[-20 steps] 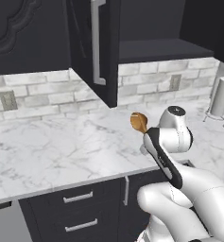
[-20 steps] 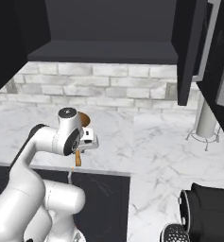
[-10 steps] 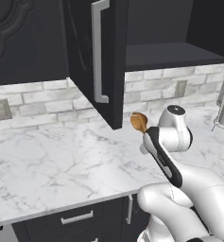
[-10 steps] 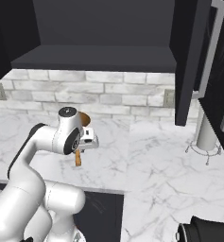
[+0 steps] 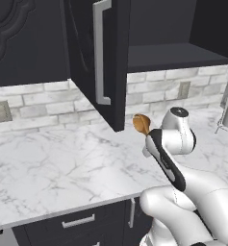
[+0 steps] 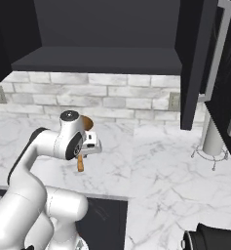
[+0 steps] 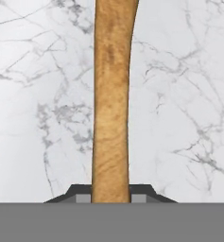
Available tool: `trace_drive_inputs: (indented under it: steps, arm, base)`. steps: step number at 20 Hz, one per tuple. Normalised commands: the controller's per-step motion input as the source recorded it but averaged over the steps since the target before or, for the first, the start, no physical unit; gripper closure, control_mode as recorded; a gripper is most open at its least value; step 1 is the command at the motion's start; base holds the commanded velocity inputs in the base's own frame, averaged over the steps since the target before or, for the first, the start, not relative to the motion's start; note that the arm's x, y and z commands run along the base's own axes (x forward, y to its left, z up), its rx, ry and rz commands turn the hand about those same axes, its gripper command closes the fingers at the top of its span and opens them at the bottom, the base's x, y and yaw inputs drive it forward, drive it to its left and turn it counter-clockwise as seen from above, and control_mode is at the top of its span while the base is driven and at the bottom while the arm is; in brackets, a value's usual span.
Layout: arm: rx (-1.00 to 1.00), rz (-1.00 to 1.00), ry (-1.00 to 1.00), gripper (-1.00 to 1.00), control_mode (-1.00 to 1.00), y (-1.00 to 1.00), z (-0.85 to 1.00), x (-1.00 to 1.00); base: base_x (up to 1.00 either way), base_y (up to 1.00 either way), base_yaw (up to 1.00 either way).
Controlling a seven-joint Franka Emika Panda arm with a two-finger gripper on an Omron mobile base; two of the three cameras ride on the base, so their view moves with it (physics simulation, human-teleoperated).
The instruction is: Organize the utensils by type. Pick up the wooden spoons from the counter and place them in the open cabinet. Then pick up the metallic utensils from the counter and place them in the open drawer.
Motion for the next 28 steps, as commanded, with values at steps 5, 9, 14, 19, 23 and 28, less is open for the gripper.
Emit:
trace_drive_inputs:
  steps: [5, 9, 14, 19, 23, 28]
  arm:
    - [0.0, 0.0, 0.0, 1.0, 1.0, 0.0, 0.0, 0.0]
    - [0.0, 0.2, -0.16, 1.0, -1.0, 0.01, 0.21, -0.04]
    - [0.0, 0.32, -0.21, 1.0, -1.0, 0.0, 0.34, -0.03]
    - [-0.09, 0.34, -0.16, 1.0, -1.0, 0.01, 0.46, 0.0]
    - [-0.14, 0.4, -0.14, 1.0, -1.0, 0.0, 0.45, 0.0]
    - [-0.07, 0.28, -0.13, 1.0, -1.0, 0.01, 0.63, 0.02]
  base:
    - [-0.01, 0.0, 0.01]
    - [0.0, 0.0, 0.0]
    - [0.0, 0.0, 0.0]
    - [0.0, 0.0, 0.0]
    - [0.0, 0.0, 0.0]
    - [0.0, 0.0, 0.0]
